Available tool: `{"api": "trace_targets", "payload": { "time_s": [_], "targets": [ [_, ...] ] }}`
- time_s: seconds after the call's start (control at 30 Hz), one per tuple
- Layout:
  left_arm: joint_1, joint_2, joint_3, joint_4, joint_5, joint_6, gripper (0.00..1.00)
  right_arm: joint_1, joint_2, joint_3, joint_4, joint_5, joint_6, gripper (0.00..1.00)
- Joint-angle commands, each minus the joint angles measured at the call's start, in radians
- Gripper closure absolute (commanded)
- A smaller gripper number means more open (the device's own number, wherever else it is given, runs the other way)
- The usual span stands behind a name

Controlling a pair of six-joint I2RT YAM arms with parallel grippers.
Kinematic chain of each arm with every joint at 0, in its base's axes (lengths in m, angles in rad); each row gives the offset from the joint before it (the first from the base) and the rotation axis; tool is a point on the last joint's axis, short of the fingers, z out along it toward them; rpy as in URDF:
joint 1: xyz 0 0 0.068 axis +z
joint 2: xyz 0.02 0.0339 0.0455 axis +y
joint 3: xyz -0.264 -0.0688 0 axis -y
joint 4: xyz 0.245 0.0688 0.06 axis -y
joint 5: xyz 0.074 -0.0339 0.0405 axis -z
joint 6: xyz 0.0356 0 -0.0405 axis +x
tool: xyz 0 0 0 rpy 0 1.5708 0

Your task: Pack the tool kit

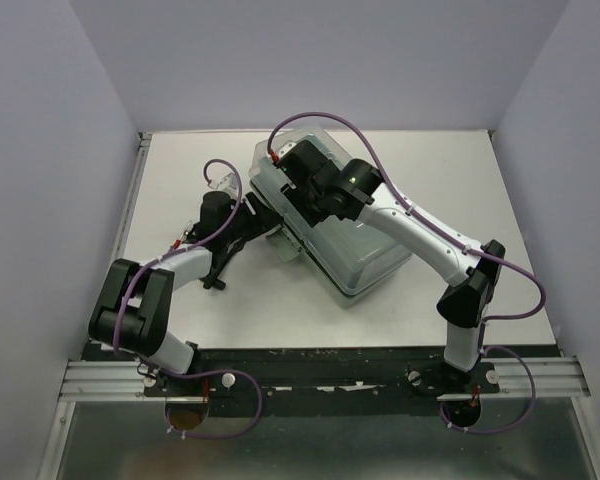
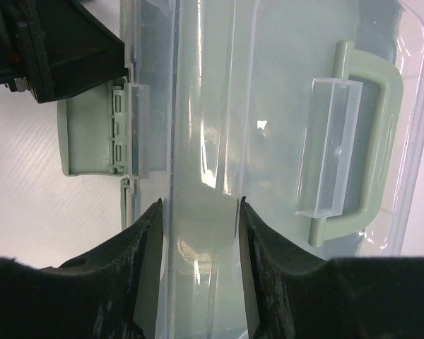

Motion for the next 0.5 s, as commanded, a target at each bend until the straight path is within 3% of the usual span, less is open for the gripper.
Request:
{"api": "trace_targets", "payload": {
  "time_s": [0.0,0.17,0.47],
  "targets": [
    [-0.002,0.045,0.018,0.008,-0.025,-0.005,0.38,-0.013,-0.043,0.021,0.029,0.069,-0.038,0.99],
    [-0.001,0.045,0.009,-0.012,-0.049,0.011,0.48,-0.013,-0.048,0.025,0.027,0.123,-0.056,0.99],
    [-0.004,0.059,-0.002,-0.026,-0.069,0.03,0.53,-0.048,-0.077,0.037,0.026,0.19,-0.089,0.99]
  ]
}}
